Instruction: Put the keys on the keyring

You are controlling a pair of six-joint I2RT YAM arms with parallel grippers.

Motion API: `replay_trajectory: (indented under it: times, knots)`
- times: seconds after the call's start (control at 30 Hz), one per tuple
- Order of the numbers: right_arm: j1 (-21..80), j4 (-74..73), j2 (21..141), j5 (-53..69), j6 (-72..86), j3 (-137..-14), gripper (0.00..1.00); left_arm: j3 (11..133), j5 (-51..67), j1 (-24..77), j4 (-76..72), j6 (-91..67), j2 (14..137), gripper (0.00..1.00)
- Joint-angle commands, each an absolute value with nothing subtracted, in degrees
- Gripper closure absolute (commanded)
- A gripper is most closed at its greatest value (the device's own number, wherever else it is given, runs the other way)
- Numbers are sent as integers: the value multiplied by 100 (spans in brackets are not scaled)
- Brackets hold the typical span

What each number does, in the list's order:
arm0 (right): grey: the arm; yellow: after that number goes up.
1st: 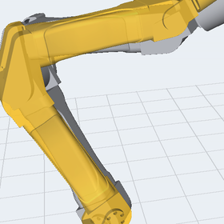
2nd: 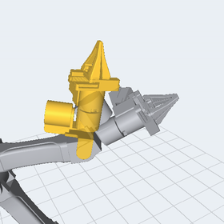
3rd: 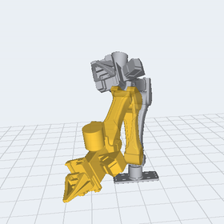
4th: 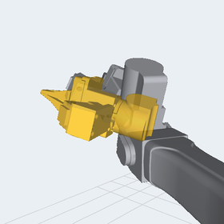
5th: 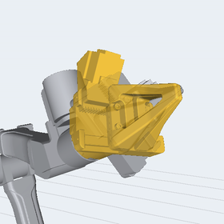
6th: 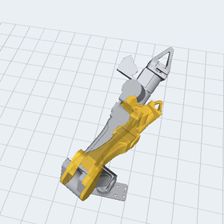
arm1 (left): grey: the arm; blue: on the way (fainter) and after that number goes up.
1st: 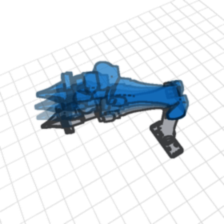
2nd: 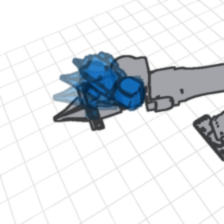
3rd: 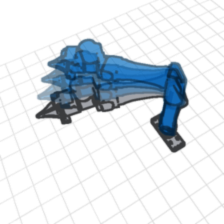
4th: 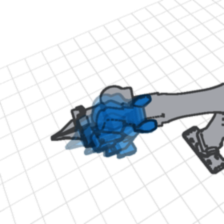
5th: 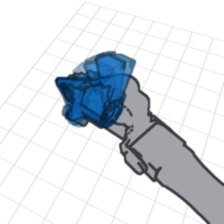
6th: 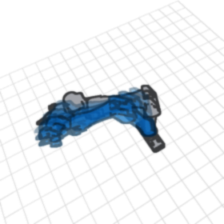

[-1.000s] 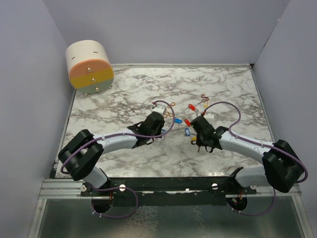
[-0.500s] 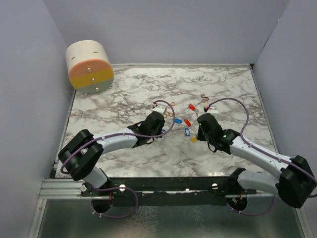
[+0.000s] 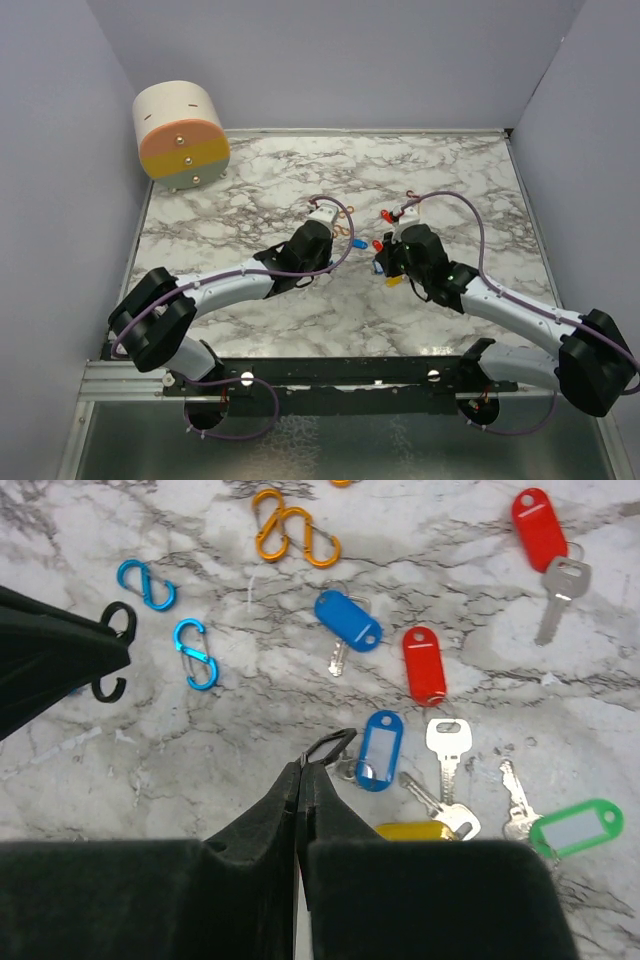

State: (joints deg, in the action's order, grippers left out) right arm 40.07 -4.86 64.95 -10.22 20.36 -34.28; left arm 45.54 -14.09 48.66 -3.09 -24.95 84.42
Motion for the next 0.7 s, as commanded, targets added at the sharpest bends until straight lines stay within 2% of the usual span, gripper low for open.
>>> replay_trajectory:
  times: [0.0, 0.67]
  knots:
    - [4056, 236, 6565, -215, 1701, -3303, 99, 4791, -1172, 4977, -347, -2509, 8327, 100]
    - [4297, 883, 6742, 176, 1588, -3050, 99, 5227, -1248, 5488, -468, -2627, 8795, 100]
